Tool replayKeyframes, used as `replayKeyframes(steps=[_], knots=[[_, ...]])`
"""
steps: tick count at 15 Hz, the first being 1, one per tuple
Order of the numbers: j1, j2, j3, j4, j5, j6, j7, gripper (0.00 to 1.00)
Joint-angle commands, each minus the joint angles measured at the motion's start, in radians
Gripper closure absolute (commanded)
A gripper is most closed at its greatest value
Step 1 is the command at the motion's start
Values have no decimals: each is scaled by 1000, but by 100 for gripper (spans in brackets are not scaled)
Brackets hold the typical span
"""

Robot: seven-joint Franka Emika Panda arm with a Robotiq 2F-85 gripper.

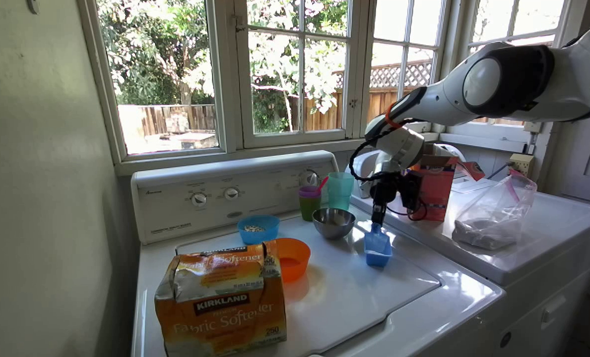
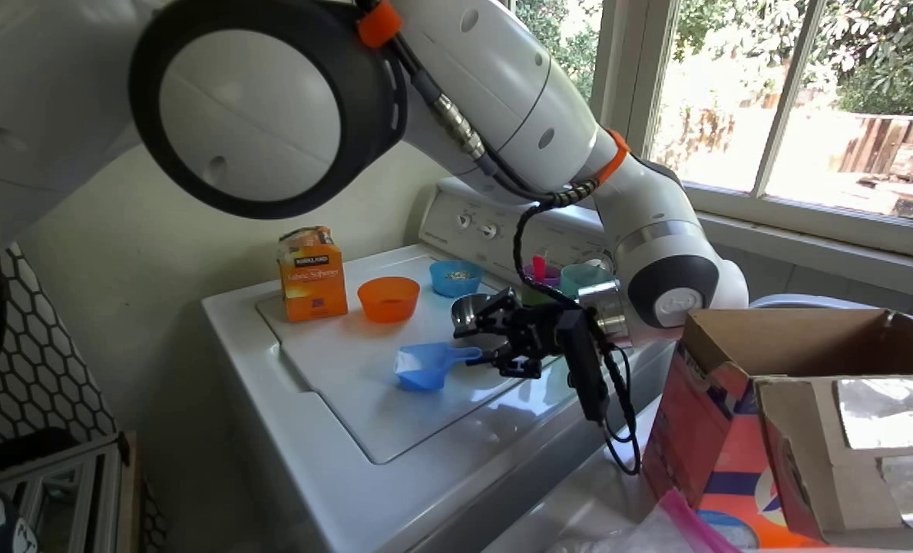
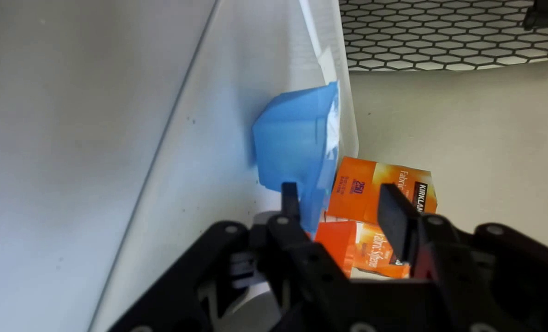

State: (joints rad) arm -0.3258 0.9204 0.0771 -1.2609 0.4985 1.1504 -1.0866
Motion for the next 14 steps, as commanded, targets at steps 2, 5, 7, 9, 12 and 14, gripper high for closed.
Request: replayKeyframes(steps=[2, 5, 7, 9, 12, 14], knots=[[5, -10, -4, -22, 12, 37, 10, 53], [10, -30, -10, -44, 13, 84, 20, 48], [13, -44, -12, -60, 12, 133, 29, 42], [17, -56, -12, -74, 10, 180, 39, 35], [22, -85, -11, -113, 8, 254, 55, 34], [23, -116, -10, -151, 11, 292, 66, 30]])
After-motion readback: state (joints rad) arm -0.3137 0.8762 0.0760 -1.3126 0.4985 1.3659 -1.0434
